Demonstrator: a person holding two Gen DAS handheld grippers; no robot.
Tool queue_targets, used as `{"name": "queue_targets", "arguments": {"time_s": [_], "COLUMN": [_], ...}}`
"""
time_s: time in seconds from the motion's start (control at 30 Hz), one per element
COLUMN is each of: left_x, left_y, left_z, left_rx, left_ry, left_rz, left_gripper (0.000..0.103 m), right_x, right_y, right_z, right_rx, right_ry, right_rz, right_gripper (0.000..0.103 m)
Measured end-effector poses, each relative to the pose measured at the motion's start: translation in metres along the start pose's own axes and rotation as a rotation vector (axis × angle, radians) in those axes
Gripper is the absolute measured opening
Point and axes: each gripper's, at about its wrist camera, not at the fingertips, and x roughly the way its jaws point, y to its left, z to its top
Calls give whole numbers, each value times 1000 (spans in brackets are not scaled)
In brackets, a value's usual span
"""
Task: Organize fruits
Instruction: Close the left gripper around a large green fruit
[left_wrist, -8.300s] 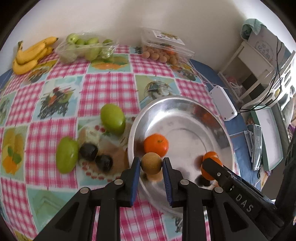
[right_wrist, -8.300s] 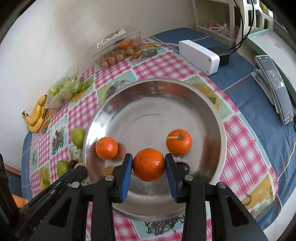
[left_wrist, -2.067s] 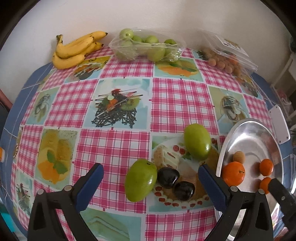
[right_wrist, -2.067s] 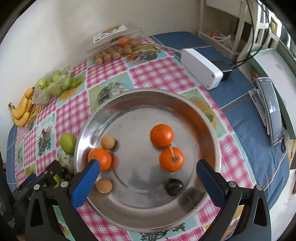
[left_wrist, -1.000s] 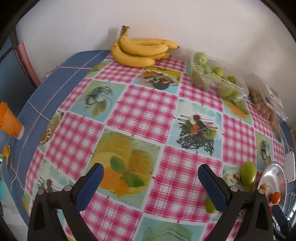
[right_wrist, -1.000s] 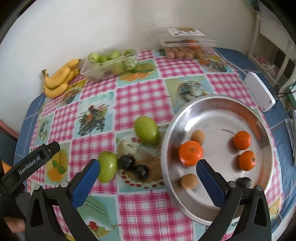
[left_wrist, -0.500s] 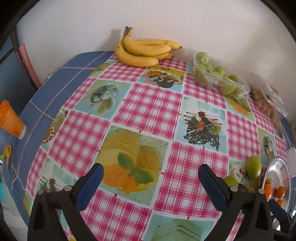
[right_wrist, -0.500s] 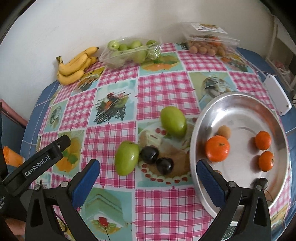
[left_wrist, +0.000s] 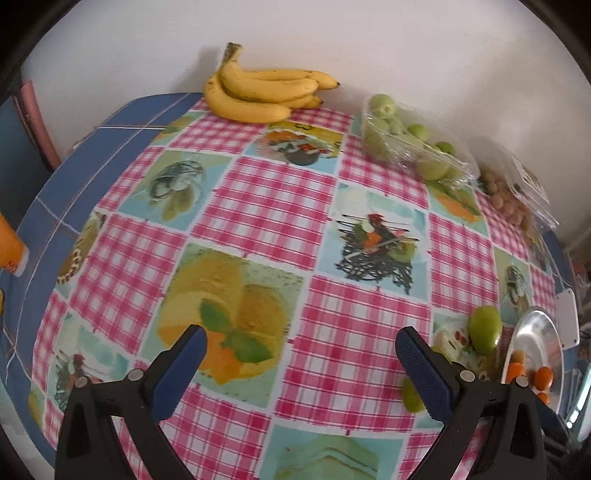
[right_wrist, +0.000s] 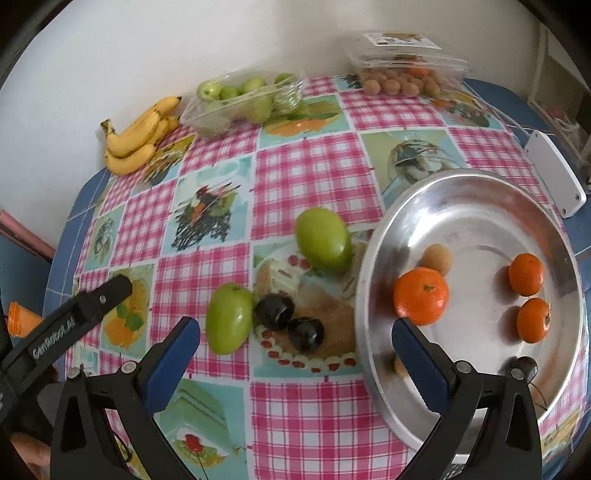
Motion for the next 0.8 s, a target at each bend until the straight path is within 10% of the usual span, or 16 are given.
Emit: {"name": "queue_targets", "arguments": {"time_s": [0.8], "left_x": [17], "left_y": [-35], "left_z": [-6], "left_rx": [20], "left_ry": [120], "left_rz": [-194], "left_gripper": [101], "right_x": [-3], "right_y": [-23], "right_z": [2], "right_rx": [43], "right_ry": [29], "right_rz": [-42], "right_gripper": [103]}}
